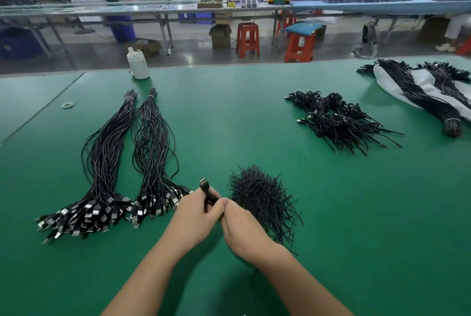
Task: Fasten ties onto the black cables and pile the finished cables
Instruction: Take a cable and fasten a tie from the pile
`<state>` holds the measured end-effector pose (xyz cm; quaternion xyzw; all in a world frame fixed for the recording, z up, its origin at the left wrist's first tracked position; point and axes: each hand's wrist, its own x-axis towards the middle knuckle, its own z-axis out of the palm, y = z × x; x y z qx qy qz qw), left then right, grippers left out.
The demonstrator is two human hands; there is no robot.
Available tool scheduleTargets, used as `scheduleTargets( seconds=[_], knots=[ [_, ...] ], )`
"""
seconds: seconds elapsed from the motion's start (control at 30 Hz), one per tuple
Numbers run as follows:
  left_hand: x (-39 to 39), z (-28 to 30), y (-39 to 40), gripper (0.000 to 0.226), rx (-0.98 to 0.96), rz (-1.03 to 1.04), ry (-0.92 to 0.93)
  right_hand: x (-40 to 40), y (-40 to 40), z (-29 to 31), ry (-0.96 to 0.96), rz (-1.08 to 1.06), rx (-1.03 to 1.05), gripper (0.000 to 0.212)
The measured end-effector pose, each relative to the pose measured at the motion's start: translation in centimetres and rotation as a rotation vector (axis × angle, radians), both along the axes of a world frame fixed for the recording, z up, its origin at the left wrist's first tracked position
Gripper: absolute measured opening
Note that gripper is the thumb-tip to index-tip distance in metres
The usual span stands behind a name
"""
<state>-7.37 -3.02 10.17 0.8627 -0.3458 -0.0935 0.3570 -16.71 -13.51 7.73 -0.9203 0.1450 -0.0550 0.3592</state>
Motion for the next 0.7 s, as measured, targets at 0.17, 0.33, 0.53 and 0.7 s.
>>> scheduleTargets(
  seconds=[0.17, 0.33, 0.53, 0.7],
  knots=[
    [1.0, 0.3, -0.9, 0.015, 0.053, 0.029, 0.021, 0.5, -0.1, -1.3, -0.077, 0.09, 0.247, 0.047],
    [2.4, 0.1, -1.9, 0.017, -0.01, -0.051, 0.212, 0.8, -1.1, -1.8, -0.208, 0.057, 0.235, 0.044],
    [3.6, -2.3, -2.2, 0.012, -0.183, -0.148, 0.599, -0.5, -4.1, -2.9, -0.147, -0.245, 0.038, 0.029],
    [2.6, -5.7, -3.3, 0.01, 0.228, -0.055, 0.036, -1.6, -5.3, -4.2, -0.133, -0.431, 0.148, 0.033]
  ],
)
